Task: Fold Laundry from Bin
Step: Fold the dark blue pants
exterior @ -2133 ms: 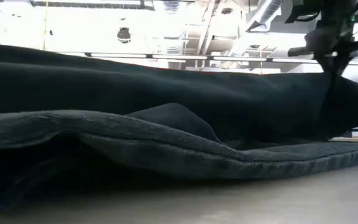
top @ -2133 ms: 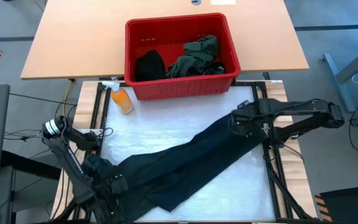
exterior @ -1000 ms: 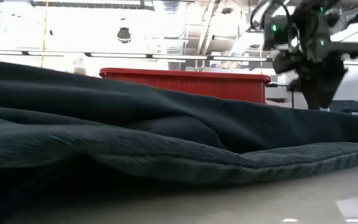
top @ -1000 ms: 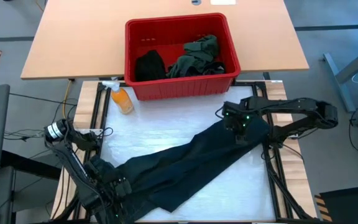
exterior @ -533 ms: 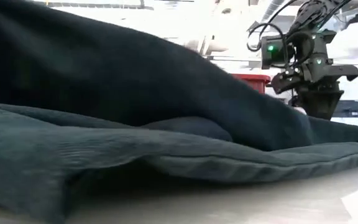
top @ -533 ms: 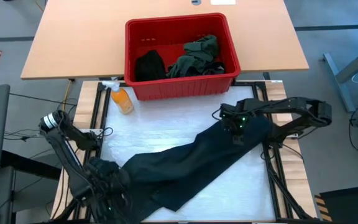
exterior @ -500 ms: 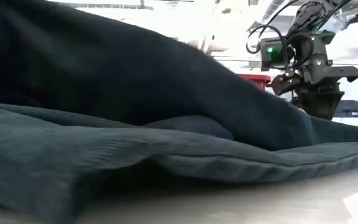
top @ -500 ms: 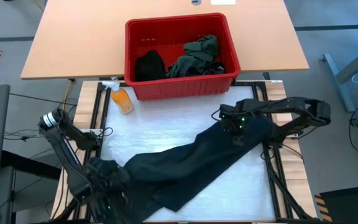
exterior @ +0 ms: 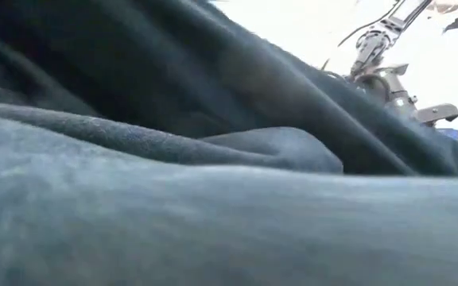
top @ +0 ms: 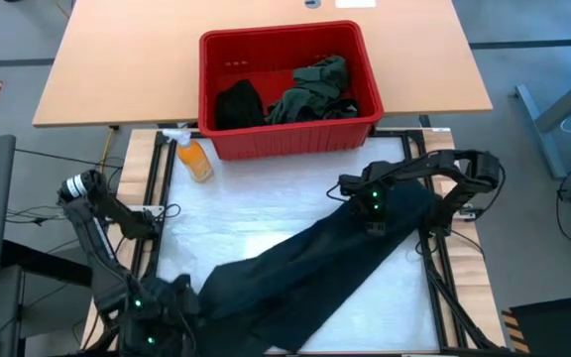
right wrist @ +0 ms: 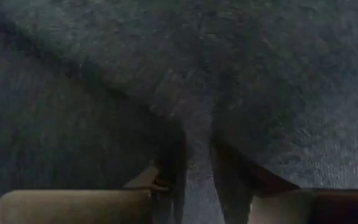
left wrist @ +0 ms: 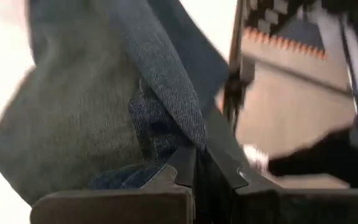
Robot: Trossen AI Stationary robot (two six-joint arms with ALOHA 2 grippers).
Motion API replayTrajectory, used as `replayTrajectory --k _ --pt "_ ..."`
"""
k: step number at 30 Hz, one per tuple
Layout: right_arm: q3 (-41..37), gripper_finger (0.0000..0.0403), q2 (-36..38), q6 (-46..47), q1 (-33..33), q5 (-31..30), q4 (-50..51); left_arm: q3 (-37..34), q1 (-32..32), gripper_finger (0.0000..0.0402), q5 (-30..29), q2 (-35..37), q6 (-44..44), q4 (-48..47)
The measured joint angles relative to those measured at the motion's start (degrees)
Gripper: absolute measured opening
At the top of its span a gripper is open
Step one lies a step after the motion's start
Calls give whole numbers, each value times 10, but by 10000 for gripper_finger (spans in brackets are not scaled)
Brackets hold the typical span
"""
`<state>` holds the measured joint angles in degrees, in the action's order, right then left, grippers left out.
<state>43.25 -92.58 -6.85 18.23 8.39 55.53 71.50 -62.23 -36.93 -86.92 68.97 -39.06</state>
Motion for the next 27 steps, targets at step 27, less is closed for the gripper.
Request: replayTrajectory --k 27 --pt "35 107 -1 184 175 -269 -48 -4 26 146 229 -145 132 -52"
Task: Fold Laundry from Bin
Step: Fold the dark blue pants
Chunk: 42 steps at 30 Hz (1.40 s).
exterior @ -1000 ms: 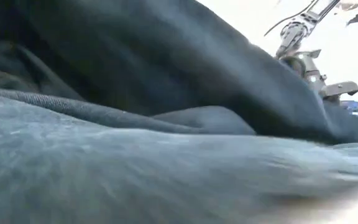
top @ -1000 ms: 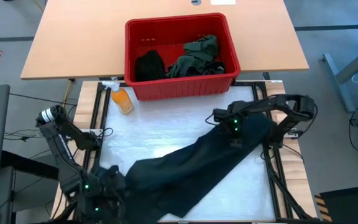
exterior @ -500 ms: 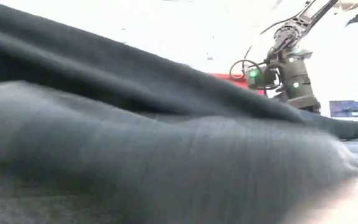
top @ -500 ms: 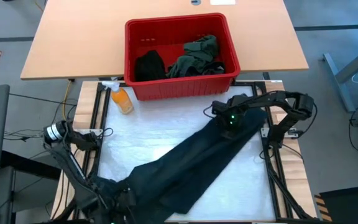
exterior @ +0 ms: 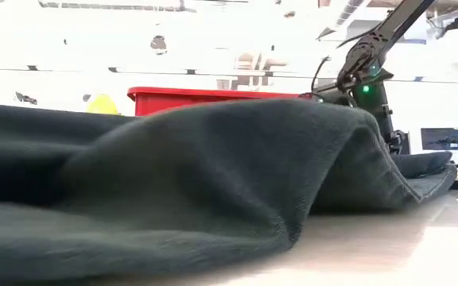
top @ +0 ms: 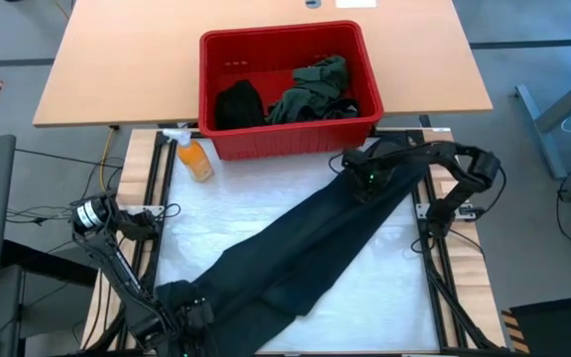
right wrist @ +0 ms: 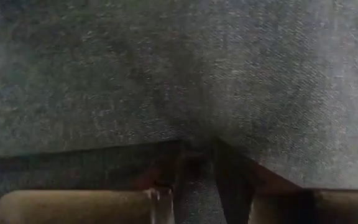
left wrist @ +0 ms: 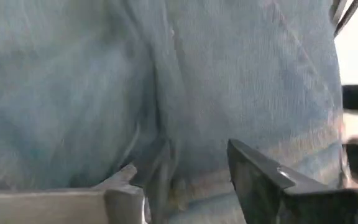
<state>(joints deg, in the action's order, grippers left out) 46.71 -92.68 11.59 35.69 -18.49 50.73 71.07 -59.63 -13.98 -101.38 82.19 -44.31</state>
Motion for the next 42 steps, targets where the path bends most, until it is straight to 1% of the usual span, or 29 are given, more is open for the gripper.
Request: replayTrajectory --k 1,5,8,12,13,14,15,16,18,20,21,22,24,26,29,31,32,34,35,37,41,42 --pt "0 107 7 2 8 -12 -3 0 1 152 7 0 1 -7" --pt "-2 107 67 20 33 -45 -2 -10 5 166 -10 0 11 -43" --pt "1 107 132 21 51 -33 -2 -24 7 169 -33 0 29 -62" --pt "9 107 217 23 70 -21 15 -36 -1 170 -36 0 25 -66" --pt "14 107 242 24 73 -10 17 -37 -3 170 -37 0 25 -66" --pt "18 107 265 21 74 12 17 -39 -4 170 -37 0 24 -68" --pt "22 107 290 17 71 48 13 -39 -5 170 -38 0 23 -73" --pt "25 107 314 12 65 96 4 -39 -7 170 -38 0 20 -80" --pt "26 107 359 4 41 211 -22 -39 -8 170 -36 0 15 -97" --pt "25 107 391 2 -4 298 -50 -39 -9 170 -33 0 15 -127" --pt "25 107 401 2 -39 320 -65 -39 -9 170 -33 0 15 -138" --pt "25 107 404 4 -77 330 -82 -39 -9 170 -33 0 14 -143" --pt "25 107 404 3 -164 329 -123 -39 -8 170 -33 7 1 -137" --pt "24 107 389 0 -251 309 -175 -39 -8 170 -21 19 -25 -117" --pt "24 107 346 -18 -364 244 -260 -39 -8 169 51 39 -84 -77" --pt "26 107 309 -39 -417 203 -305 -39 -8 169 100 57 -114 -54" --pt "33 108 287 -48 -434 187 -319 -38 -9 169 114 68 -123 -44" --pt "47 108 236 -55 -454 171 -329 -28 -9 169 117 89 -134 -41" --pt "54 108 210 -55 -458 170 -325 -22 -8 169 110 100 -142 -42" --pt "71 108 159 -55 -458 169 -321 -11 -8 169 71 125 -160 -49" --pt "108 108 69 -56 -447 169 -322 -6 3 169 -72 160 -179 -97" --pt "119 108 49 -56 -444 171 -317 -7 10 169 -100 163 -179 -113"
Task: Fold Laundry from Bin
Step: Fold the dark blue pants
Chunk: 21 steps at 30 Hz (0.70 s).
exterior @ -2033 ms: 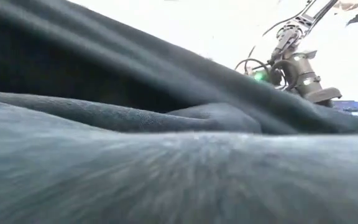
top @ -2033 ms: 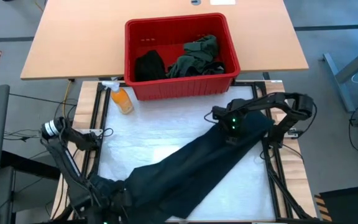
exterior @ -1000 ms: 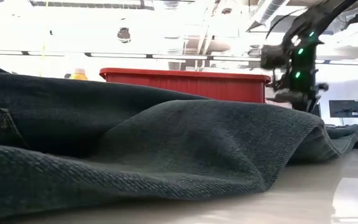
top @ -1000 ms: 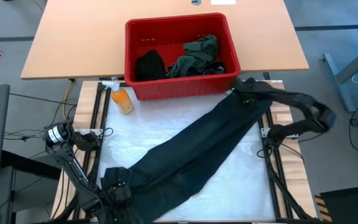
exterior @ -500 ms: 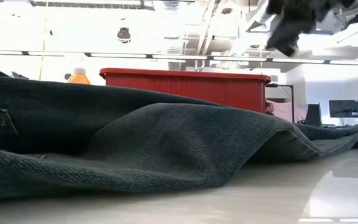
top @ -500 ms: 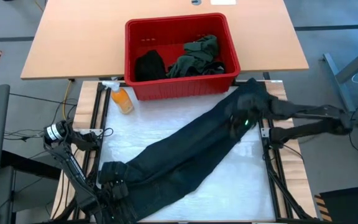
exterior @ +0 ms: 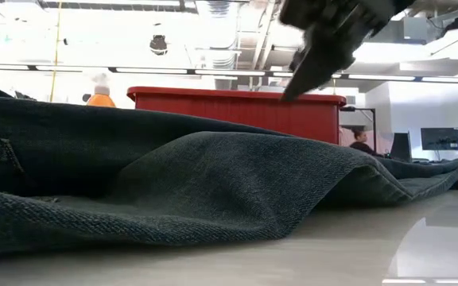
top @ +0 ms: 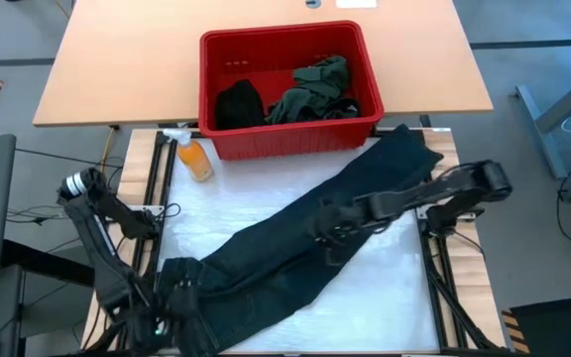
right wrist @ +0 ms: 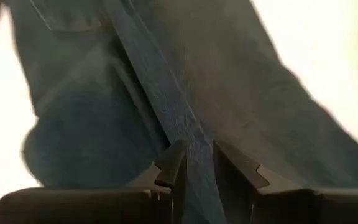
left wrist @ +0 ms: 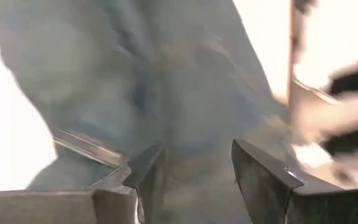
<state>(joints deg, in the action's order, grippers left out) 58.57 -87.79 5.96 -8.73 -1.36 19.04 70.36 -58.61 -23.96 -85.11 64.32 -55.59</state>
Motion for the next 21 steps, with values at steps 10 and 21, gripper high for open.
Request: replayTrajectory --k 10,21 --pt "74 108 -102 -21 10 58 59 -33 68 169 16 -19 -84 -30" --pt "75 108 -105 -52 10 39 76 -69 68 177 66 -63 -85 -30"
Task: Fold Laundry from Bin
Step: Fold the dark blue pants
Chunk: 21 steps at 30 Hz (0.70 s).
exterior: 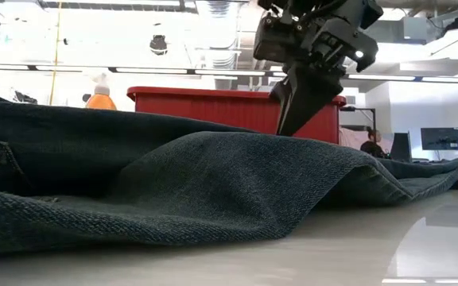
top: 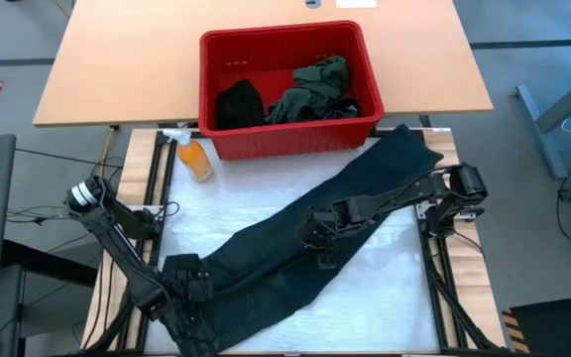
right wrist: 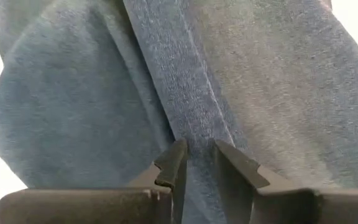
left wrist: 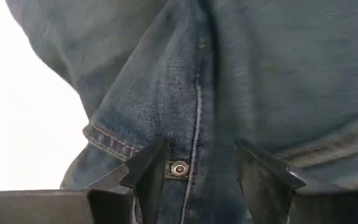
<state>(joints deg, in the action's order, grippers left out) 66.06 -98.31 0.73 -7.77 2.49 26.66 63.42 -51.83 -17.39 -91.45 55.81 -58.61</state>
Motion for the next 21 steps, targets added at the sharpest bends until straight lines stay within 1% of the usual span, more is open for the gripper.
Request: replayTrajectory --k 3,5,7,10,13,16,18,21 --pt "-1 108 -6 -16 -1 -7 6 -21 1 177 1 -5 22 7" --pt "0 111 -12 -35 -2 3 4 -33 2 177 3 -5 35 21" --pt "0 121 -14 -49 -5 6 12 -40 2 177 5 -5 45 28" --pt "-1 151 -14 -52 -9 4 12 -42 2 167 6 -5 49 31" --pt "0 186 -14 -53 -8 -4 13 -42 2 128 6 -5 49 31" --pt "0 213 -14 -54 -7 -10 14 -42 2 63 7 -5 49 31" --pt "0 222 -14 -56 -7 -20 14 -42 2 20 10 -5 49 31" --pt "0 218 -14 -58 -8 -63 17 -42 2 9 11 -5 55 30"
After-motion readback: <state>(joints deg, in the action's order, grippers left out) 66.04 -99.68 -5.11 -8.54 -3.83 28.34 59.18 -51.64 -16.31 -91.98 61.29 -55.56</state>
